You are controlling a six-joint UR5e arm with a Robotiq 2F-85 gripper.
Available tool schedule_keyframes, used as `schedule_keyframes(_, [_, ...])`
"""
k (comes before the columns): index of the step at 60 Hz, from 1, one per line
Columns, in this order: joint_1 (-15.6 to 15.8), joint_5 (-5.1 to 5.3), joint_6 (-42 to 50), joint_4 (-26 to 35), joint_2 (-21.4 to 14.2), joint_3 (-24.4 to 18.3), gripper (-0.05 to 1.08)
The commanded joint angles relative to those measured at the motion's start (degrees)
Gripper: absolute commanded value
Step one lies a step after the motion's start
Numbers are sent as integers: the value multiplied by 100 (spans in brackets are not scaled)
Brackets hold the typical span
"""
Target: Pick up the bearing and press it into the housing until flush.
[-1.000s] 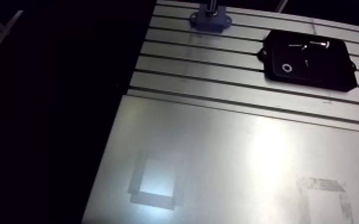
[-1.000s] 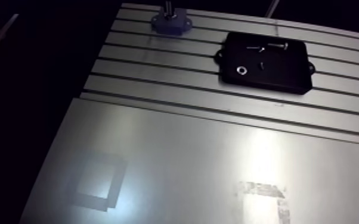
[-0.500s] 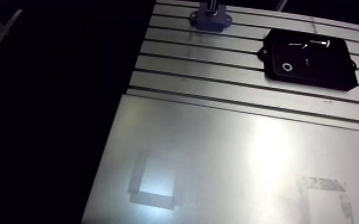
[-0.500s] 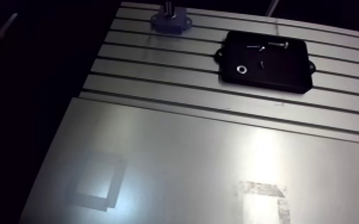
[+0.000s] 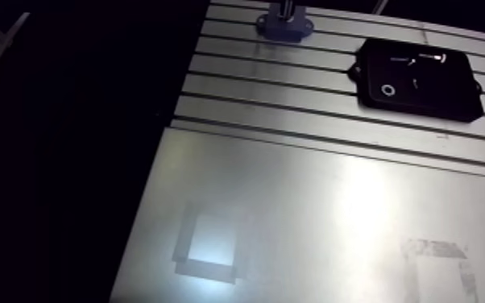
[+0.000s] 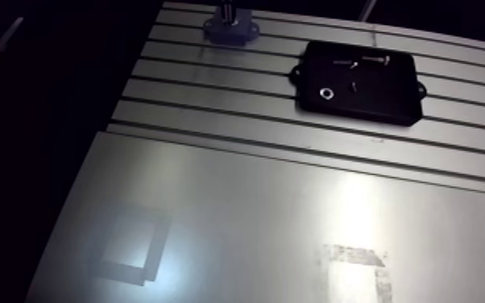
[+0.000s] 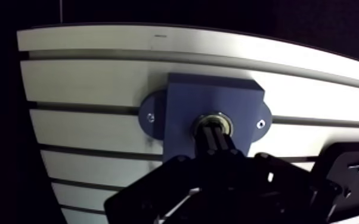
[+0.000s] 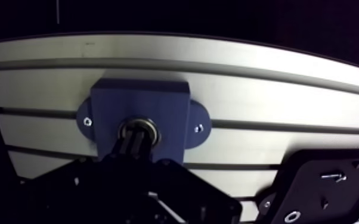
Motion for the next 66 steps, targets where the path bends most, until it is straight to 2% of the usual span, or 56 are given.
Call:
schedule_keyframes(1, [2,2,-9,-1,22,9,108])
schedule_keyframes(28, [11,18,-17,-1,6,-33,108])
schedule_keyframes(51, [20,2,-25,61,-181,-79,105])
schedule_keyframes(53, [20,-14,-25,108,-251,-86,93])
schedule_keyframes(58, [20,-24,-26,210,-353,-79,87])
schedule_keyframes(59, [20,-32,-26,263,-414,-79,75])
schedule_keyframes(60, [20,-32,-26,263,-414,-79,75])
schedule_keyframes(61, [20,-33,-34,323,-475,-79,50])
schedule_keyframes(62, [20,-33,-34,323,-475,-79,50])
schedule_keyframes(63, [20,-33,-57,436,-529,-94,20])
schedule_keyframes(64, [20,-33,-57,436,-529,-94,20])
schedule_keyframes(65, [20,-41,-113,588,-590,-111,2])
schedule_keyframes(66, [20,-41,-113,588,-590,-111,2])
